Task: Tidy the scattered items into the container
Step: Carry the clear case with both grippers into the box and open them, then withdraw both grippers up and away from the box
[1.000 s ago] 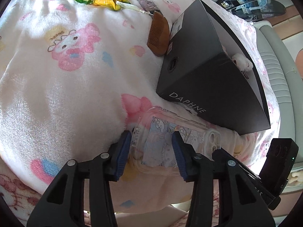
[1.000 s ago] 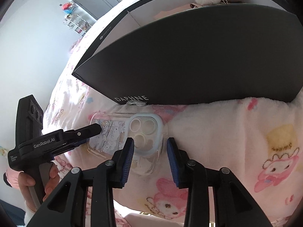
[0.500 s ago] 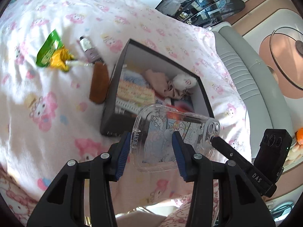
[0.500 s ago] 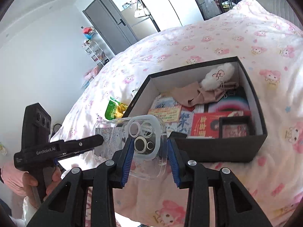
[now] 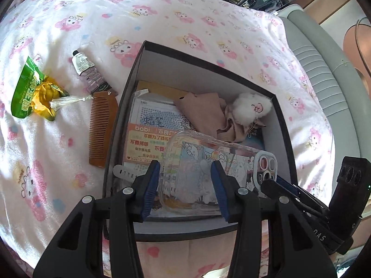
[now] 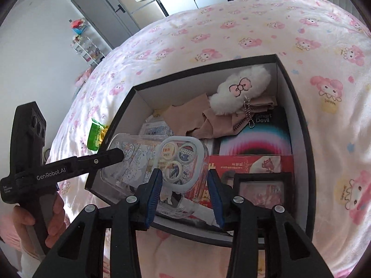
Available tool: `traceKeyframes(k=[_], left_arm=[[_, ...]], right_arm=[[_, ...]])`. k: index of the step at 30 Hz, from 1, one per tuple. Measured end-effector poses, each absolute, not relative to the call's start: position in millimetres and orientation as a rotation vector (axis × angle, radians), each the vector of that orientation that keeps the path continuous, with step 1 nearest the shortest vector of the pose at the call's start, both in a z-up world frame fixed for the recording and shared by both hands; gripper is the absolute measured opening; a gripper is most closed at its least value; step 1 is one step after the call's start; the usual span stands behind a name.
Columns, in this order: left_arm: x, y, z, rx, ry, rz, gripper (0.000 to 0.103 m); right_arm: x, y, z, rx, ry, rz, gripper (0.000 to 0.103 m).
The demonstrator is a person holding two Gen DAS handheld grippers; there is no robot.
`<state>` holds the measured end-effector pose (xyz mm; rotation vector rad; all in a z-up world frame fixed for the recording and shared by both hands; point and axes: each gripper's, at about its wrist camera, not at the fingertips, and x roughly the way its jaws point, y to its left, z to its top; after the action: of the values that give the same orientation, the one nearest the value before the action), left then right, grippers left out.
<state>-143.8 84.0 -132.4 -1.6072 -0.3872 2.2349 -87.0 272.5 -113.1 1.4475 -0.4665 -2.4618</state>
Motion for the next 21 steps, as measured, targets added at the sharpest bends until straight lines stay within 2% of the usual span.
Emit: traceKeyframes(k=[8,16,18,19,21], left_arm=[[-146.2,90.3,-144.6,-1.680,-0.259,2.238,0.048],[-137.1,89.5,-132.7,-1.604,-0.275,2.240,0.048],[-137.5,92.7,-136.3,-1.599,-0.358,2.147,0.043],[-139.3,93.6,-141.1,-1.612,-0.429,2.084,0.037],[-141.0,98.6,-147.8,-1.638,-0.447,2.066,0.036]], right_arm=[[-91.4,259.5,-133.0,1.530,-0.374,-2.423,0.038],[-87.3,262.4,-109.7,1.425,-0.366,-2.484,0.038],[-90.5,258.7,-113.9,1.442,-0.359,-2.462,0.038],[-92.2,256.0,-117.7,1.458,-0.361,-2.451,0.038],[-94.1,251.3,-127.0,1.497,-0.367,-2.440,0.038]])
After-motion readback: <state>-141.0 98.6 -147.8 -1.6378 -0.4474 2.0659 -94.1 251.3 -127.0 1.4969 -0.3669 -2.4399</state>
